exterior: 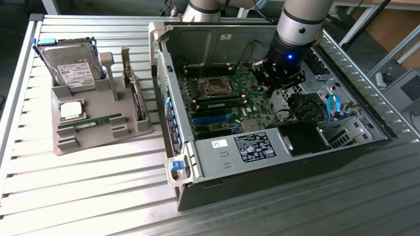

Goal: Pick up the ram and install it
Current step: 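Press down the ram until it locks into place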

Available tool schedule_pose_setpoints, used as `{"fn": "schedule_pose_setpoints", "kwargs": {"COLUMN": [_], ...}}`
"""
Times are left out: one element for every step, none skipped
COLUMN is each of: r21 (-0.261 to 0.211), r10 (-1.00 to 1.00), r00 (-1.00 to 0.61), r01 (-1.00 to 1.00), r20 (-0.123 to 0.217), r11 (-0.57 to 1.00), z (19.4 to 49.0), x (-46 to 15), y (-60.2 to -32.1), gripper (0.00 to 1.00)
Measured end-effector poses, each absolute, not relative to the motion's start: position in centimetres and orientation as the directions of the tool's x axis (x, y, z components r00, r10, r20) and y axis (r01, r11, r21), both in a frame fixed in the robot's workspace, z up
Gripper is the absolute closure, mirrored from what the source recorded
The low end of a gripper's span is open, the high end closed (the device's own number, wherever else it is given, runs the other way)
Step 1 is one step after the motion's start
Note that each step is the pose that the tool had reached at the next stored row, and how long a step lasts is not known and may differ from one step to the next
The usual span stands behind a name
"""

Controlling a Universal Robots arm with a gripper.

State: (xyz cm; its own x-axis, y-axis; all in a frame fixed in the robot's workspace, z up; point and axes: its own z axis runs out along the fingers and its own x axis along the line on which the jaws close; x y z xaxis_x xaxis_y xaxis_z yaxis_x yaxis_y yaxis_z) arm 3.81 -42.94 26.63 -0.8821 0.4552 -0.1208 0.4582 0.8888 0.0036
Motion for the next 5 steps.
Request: {"fn": "schedule_pose_setpoints", "kwargs": {"r21": [0.004, 0.004, 0.004, 0.004, 0.004], "r10": [0.455, 0.455, 0.455, 0.455, 0.455], "r00": [-0.882, -0.882, -0.882, -0.882, -0.882], "r01": [0.458, 0.458, 0.458, 0.458, 0.458], "r20": [-0.121, -0.121, -0.121, -0.121, -0.121], "r11": [0.889, 0.889, 0.889, 0.889, 0.889], "z": [26.63, 26.63, 26.63, 26.63, 26.63], "x": [3.81, 3.81, 3.81, 3.81, 3.81], "y": [-42.94, -42.94, -42.94, -42.93, -42.94], "gripper": [0.91, 0.91, 0.91, 0.91, 0.91]}}
